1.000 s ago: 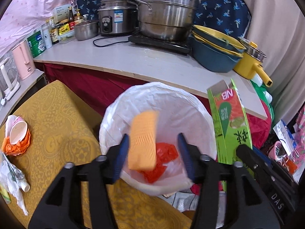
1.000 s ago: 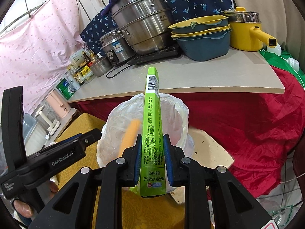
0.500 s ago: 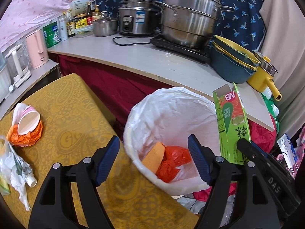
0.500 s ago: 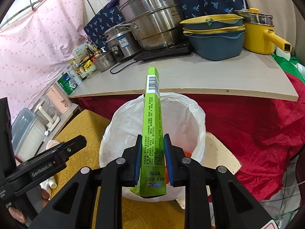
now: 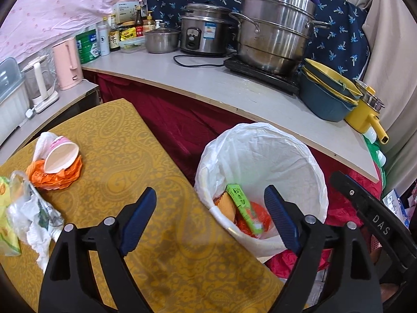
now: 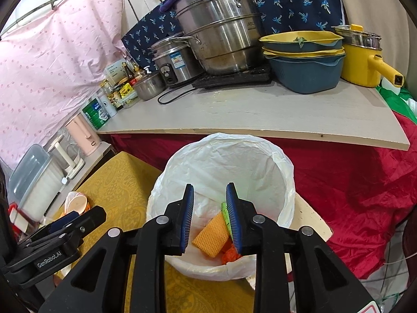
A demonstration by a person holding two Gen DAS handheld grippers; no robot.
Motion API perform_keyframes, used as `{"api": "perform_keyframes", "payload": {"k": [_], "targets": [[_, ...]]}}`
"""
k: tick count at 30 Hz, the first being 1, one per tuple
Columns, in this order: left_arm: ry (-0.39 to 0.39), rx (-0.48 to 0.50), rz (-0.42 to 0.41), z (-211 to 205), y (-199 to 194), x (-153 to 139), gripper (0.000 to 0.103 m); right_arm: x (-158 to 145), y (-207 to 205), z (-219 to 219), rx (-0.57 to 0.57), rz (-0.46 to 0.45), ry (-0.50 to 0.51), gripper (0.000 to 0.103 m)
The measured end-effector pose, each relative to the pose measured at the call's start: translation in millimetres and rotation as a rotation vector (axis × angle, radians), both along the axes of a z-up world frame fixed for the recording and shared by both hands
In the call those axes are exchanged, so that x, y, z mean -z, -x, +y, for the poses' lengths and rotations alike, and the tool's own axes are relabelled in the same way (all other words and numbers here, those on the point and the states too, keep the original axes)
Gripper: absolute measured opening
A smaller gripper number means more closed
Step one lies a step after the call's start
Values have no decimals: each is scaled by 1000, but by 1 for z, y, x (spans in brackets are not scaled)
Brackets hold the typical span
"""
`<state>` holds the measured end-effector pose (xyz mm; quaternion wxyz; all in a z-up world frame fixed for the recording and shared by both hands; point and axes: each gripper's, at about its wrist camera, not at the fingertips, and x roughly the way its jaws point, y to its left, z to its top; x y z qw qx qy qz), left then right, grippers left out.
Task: Collect trash
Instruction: 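Lower the green carton into the white bin and open the right gripper, then move both grippers back to the remaining trash on the table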
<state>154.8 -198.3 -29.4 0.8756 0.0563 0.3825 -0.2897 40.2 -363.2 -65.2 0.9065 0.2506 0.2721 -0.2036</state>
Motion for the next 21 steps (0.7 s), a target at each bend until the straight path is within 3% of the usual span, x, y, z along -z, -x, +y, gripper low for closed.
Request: {"api": "perform_keyframes", "payload": {"k": [21], "targets": [[48,-119,-71,96,33,-36,81,-51,10,82,-110,-58,73,36]]}}
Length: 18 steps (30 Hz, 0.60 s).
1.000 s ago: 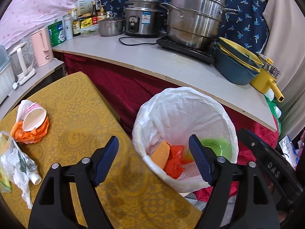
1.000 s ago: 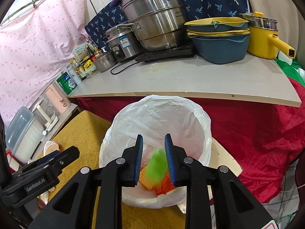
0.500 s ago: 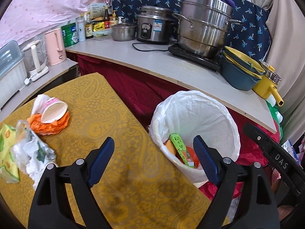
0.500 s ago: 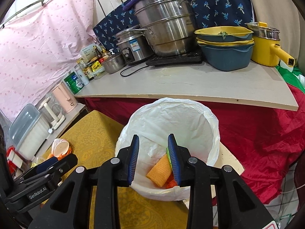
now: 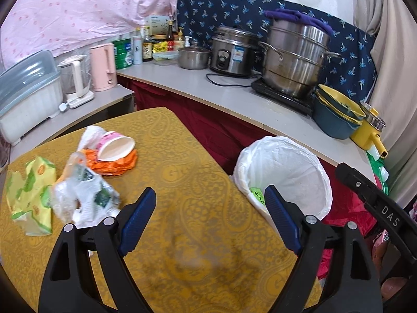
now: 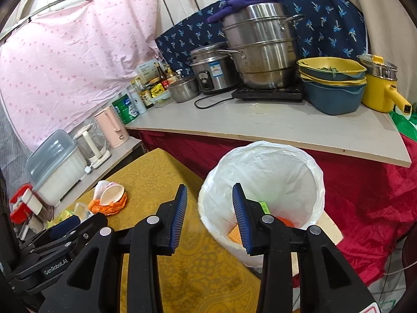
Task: Collect trash
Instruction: 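Move both grippers back to the remaining trash on the table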
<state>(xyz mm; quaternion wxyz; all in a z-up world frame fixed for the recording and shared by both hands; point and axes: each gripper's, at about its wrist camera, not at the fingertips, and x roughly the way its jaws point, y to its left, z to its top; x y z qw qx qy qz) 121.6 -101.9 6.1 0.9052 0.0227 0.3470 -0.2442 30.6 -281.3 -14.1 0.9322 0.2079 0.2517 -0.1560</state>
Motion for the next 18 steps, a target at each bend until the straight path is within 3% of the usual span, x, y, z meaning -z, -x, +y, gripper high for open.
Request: {"api": "perform_keyframes", "payload": {"k": [18], "targets": [[-3,-144,-6,92,8,6,82,-4,-19,72,-140,10,11,40]]}}
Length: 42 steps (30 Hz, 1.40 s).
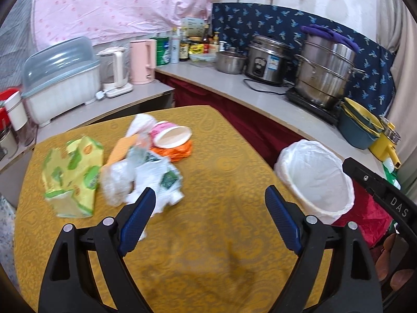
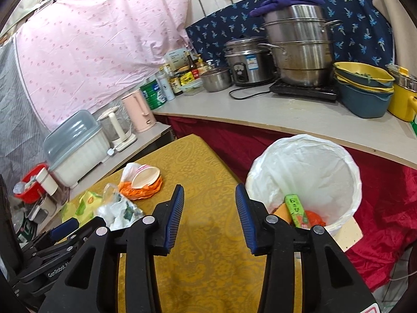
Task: Collect trash
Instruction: 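Move both grippers back to the remaining trash on the table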
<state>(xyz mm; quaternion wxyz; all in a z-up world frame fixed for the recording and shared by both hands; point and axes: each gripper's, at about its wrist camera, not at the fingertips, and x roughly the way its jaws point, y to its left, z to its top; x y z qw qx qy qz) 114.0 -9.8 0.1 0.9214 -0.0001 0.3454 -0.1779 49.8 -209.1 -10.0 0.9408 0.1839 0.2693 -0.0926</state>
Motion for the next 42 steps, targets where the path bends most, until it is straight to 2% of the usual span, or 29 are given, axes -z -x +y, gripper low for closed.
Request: {"api": "perform_keyframes", "payload": {"k": [6,10,25,34,42], "targets": [[-8,-62,6,38,-2,5,82,7,-11,31,-55,19,5,40],[-8,-120,10,66,-5,11,88,11,-20,52,-87,33,12,40],[-41,-297,60,164,-38,39,92,33,-62,121,-208,101,36,40],[-35,-341,129,203,-75,67,92,52,-90,150,-245,152,42,40],[-17,-338,164,211,-96,85,92,71,-110,173,-277,202,49,40]]}}
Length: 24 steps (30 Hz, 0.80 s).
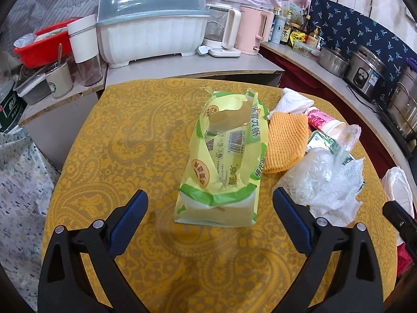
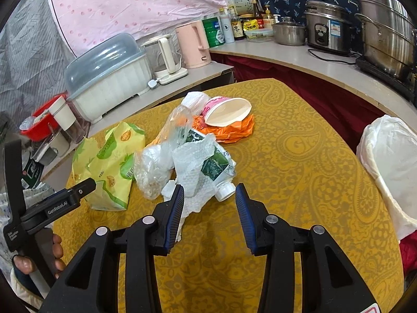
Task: Collect trash
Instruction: 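Move both grippers back to the remaining trash on the table, then grasp the white tissue with the right gripper while the left grasps the yellow-green snack bag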
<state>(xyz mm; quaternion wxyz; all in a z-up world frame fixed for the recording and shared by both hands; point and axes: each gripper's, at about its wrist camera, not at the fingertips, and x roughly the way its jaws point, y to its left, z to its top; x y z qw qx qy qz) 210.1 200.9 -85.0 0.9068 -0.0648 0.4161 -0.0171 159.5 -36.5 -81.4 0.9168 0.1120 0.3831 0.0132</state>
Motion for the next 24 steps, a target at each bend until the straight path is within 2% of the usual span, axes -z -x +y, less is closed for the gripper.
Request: {"api": "perform_keyframes", "payload": {"k": [3,6,8,11,19,24], "targets": [[13,11,-2,-1,-4,2,89,5,-4,3,-5,11,-1,40],[22,34,8,-3,-8,4,76,9,-7,7,-8,21,-2,40],[29,47,22,-5,-11,7,58,13,-9,9,-11,30,-4,40],[41,66,25,-8,-11,9,50,17,-13,13,-15,39,-9,40],[34,117,0,-21,-3,3,39,25,-24,22,-29,57,-33,40],[57,130,2,-23,2,0,32,32,-35,29,-34,63,-37,40]]}}
